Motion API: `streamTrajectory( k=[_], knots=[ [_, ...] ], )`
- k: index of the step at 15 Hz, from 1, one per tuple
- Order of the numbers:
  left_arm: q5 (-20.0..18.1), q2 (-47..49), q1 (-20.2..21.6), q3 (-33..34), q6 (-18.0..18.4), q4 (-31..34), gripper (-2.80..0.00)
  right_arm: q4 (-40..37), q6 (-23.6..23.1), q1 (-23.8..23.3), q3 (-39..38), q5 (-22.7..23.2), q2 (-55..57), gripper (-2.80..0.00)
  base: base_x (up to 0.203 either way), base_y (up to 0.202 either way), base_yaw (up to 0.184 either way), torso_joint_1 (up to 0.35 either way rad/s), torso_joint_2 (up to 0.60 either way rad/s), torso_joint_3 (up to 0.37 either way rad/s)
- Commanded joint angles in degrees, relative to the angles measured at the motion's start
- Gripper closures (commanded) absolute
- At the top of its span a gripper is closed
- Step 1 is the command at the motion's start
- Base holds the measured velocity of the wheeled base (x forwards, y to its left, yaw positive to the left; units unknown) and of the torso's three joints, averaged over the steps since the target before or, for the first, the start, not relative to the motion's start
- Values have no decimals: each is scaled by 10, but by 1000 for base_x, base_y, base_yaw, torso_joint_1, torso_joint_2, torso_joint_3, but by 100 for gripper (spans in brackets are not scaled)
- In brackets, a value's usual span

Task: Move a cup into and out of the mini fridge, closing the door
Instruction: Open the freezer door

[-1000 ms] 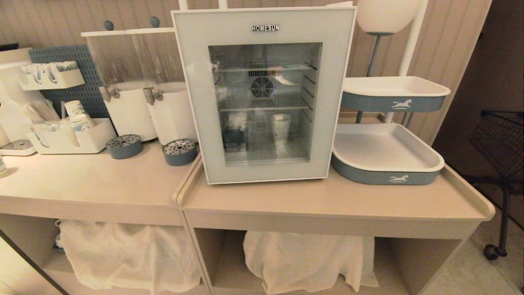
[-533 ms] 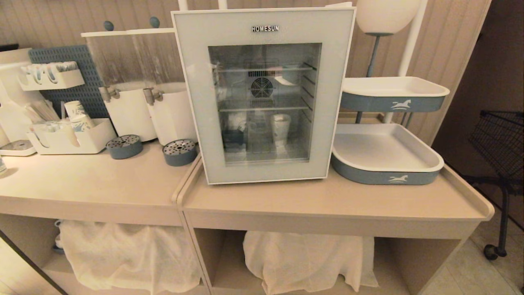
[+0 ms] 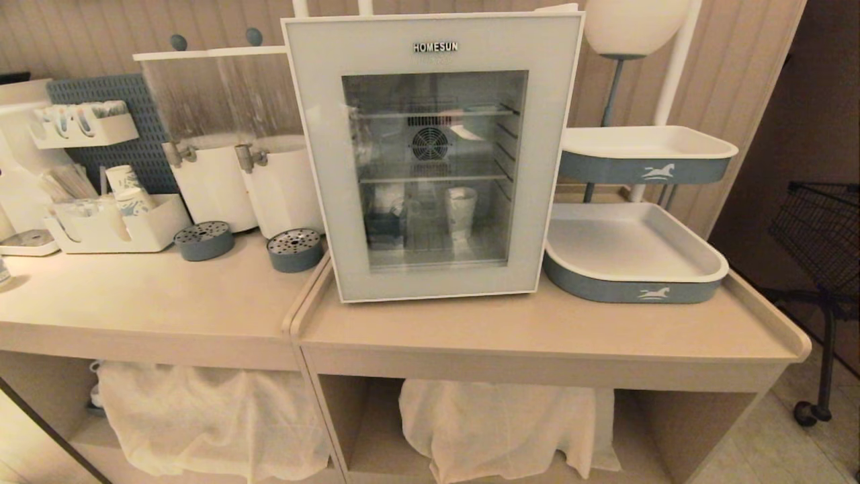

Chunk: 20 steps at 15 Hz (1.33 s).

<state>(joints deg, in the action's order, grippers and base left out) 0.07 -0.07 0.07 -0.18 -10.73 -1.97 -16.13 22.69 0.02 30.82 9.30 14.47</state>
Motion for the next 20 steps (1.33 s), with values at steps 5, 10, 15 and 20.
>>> streamTrajectory(
  k=[5,10,15,20],
  knots=[
    [0,0,0,0,-1,0,0,155,-115,6,-215,-49,-140,0,0,0,0,0,0,0],
    [0,0,0,0,0,0,0,162,-255,4,-306,-92,-145,0,0,0,0,0,0,0],
    [0,1,0,0,1,0,0,122,-251,4,-292,-84,-145,0,0,0,0,0,0,0],
    [0,1,0,0,1,0,0,122,-247,4,-292,-85,-145,0,0,0,0,0,0,0]
  ],
)
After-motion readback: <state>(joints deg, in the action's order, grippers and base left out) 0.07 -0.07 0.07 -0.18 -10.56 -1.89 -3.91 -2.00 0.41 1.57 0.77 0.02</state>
